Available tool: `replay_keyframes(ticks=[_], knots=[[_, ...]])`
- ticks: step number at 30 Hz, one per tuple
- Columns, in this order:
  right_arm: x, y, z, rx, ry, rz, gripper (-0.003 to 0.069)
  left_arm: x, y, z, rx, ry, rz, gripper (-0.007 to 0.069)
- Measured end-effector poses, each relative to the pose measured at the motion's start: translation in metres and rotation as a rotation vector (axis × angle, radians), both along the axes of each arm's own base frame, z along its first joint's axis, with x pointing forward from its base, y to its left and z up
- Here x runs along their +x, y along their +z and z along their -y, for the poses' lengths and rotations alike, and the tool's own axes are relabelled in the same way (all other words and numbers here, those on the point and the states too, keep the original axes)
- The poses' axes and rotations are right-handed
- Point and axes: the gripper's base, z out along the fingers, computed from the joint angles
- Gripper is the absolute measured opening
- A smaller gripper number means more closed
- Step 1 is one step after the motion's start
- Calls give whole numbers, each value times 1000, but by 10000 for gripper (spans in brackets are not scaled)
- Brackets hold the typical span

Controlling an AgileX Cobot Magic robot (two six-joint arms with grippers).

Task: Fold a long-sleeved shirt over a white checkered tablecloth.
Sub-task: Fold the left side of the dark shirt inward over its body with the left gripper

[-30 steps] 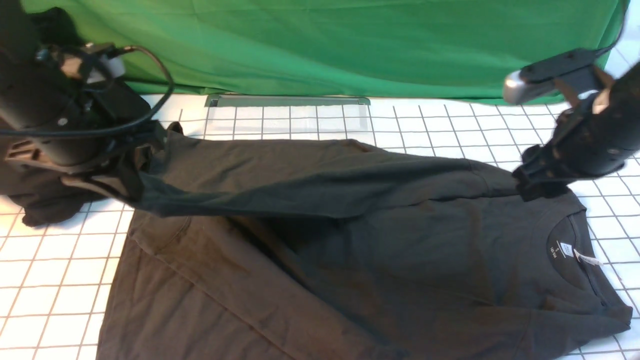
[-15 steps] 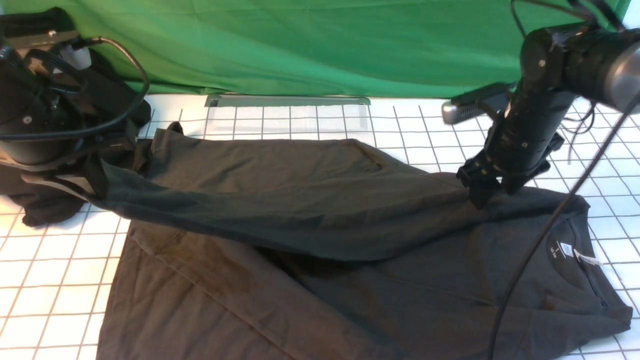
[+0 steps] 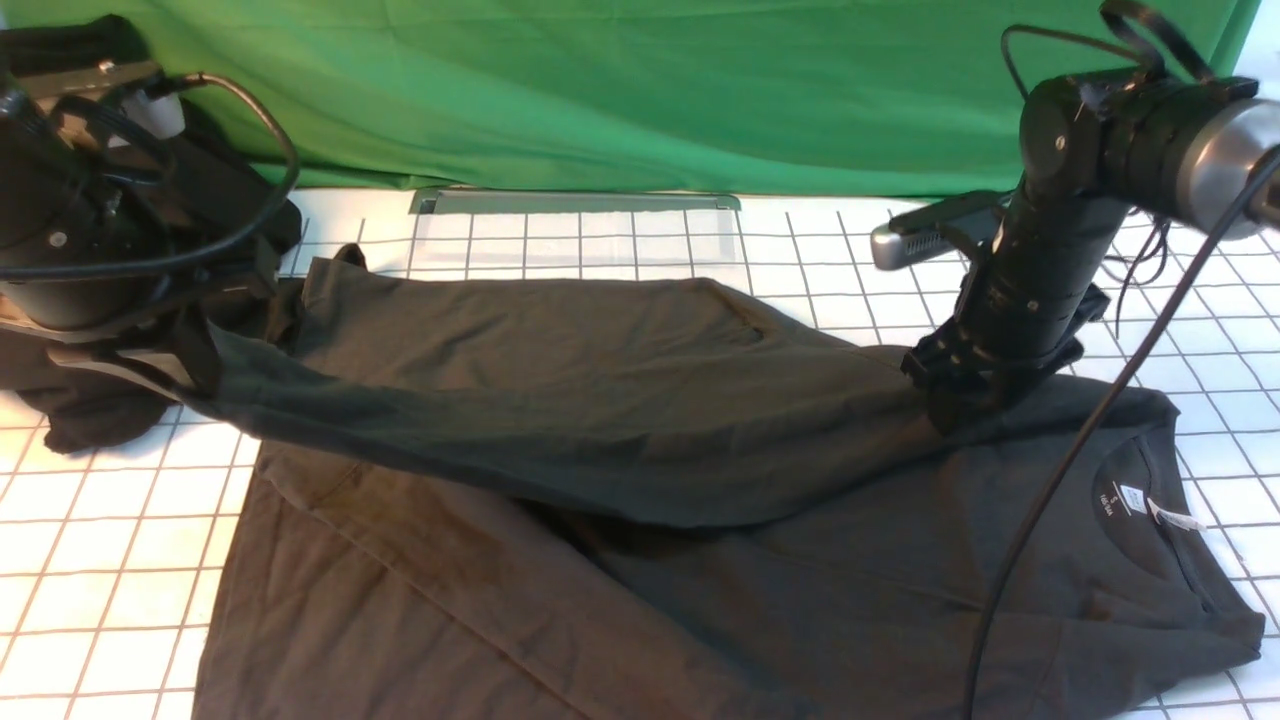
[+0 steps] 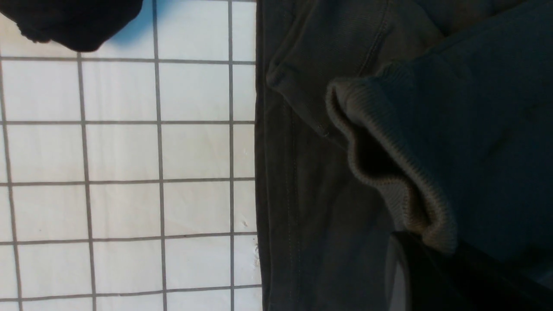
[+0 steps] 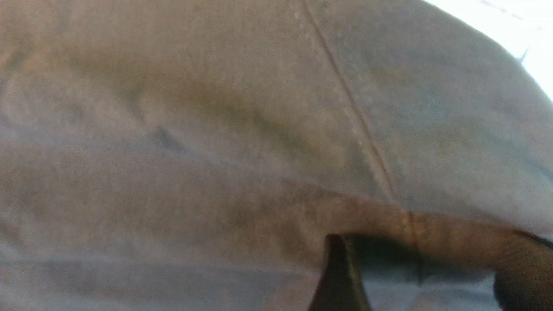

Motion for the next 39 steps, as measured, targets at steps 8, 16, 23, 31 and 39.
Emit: replay_keyframes(ticks=[8,16,23,31,39], knots=[[5,-15,-1,-3,35,8,90,0,0,1,-7,1,0,22],[-11,34,4,2,53,15,31,-3,-2,2,-19,0,-40,22],[-18,45,15,-5,61,-22,31,-20,-31,4,-53,6,-149,22],[-10,21,22,-14,32,-71,50,-38,-75,5,-84,31,-193,22],[-3,24,25,-31,-19,-56,367,-40,-88,5,-84,40,-174,22]])
